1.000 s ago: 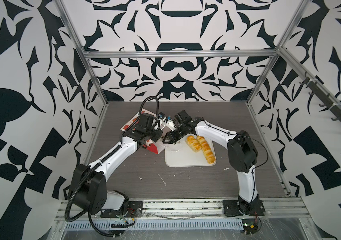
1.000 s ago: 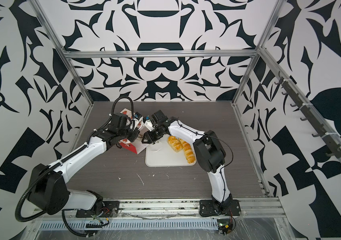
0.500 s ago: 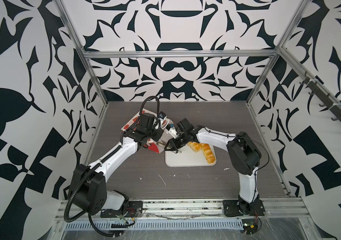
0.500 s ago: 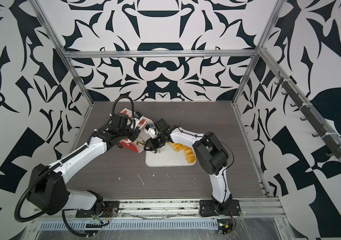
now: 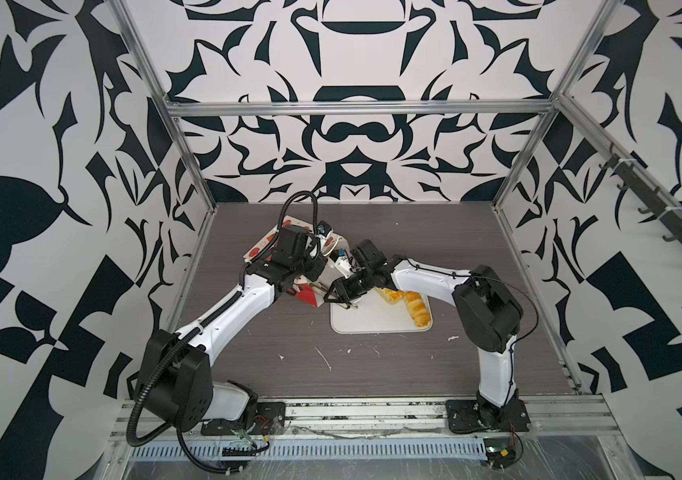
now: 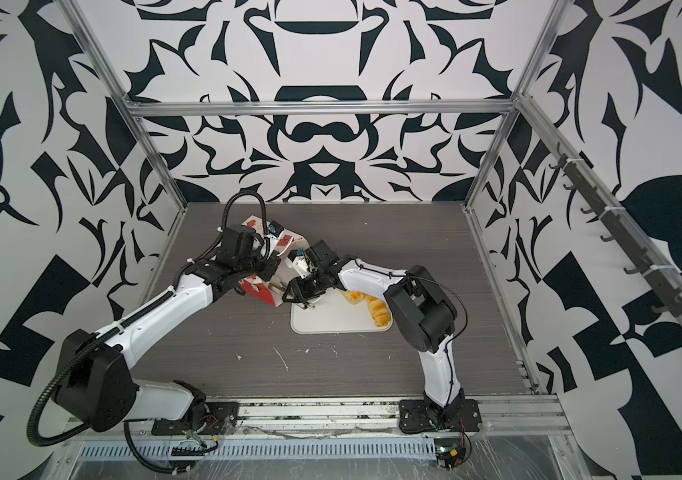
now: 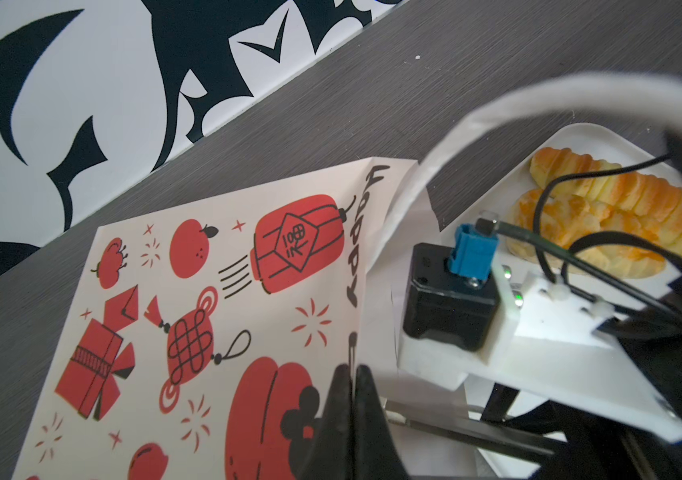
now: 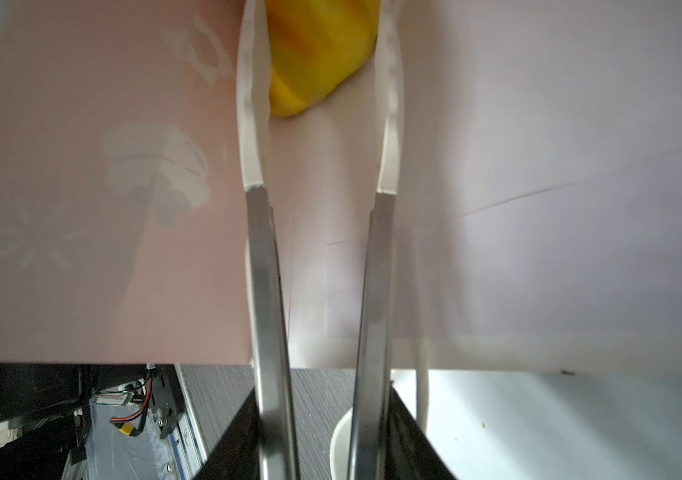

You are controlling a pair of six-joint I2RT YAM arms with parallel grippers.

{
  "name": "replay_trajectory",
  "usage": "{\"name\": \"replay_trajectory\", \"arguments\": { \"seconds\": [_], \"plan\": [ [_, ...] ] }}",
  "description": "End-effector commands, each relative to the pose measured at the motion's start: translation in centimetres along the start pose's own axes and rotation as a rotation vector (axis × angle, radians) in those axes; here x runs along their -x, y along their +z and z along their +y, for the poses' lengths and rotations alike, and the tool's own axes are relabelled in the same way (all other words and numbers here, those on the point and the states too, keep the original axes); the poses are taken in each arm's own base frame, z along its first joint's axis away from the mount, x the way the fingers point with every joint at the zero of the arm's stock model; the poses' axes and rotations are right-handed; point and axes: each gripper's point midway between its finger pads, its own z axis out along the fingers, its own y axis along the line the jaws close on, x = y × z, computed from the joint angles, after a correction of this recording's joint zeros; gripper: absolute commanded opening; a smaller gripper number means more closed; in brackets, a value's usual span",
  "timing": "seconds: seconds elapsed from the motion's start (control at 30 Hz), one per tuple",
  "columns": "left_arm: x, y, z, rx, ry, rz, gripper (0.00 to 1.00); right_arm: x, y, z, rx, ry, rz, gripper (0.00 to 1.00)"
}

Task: Take the fake bread out of the paper bag
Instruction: 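Close the tongs on the yellow striped bun with the right gripper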

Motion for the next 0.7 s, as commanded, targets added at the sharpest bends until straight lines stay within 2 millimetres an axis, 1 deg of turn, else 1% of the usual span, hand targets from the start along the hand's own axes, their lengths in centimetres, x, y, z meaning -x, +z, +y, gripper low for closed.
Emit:
{"name": "replay_trajectory", "arguments": {
  "seconds": [0.0, 0.17, 0.3, 0.43, 0.5, 0.6, 0.67],
  "plan": [
    [2.2, -1.0, -0.3, -0.015, -0.005, -0.081, 0.00, 2.8, -0.6, 2.8, 0.068, -0.066, -0.068, 0.44],
    [2.6, -1.1, -0.2, -0.015, -0.017, -0.104, 0.00, 3.1, 0.2, 2.8, 0.069, -0.074, -0.065, 0.43],
    [2.7, -1.1, -0.2, -0.013, -0.020, -0.110, 0.00, 3.0, 0.7, 2.6, 0.076, -0.069, -0.056, 0.41],
    [2.7, -1.3, -0.2, -0.009, -0.020, -0.115, 0.00, 3.0, 0.7, 2.5, 0.072, -0.072, -0.064, 0.35],
    [2.5, -1.4, -0.2, -0.008, -0.021, -0.113, 0.00, 3.0, 0.5, 2.6, 0.068, -0.076, -0.075, 0.28],
    [2.1, -1.4, -0.1, -0.002, -0.021, -0.103, 0.00, 3.0, 0.1, 2.5, 0.055, -0.078, -0.087, 0.21],
    [1.9, -1.5, -0.1, 0.004, -0.019, -0.099, 0.00, 3.0, -0.3, 2.3, 0.041, -0.075, -0.097, 0.18]
  ]
}}
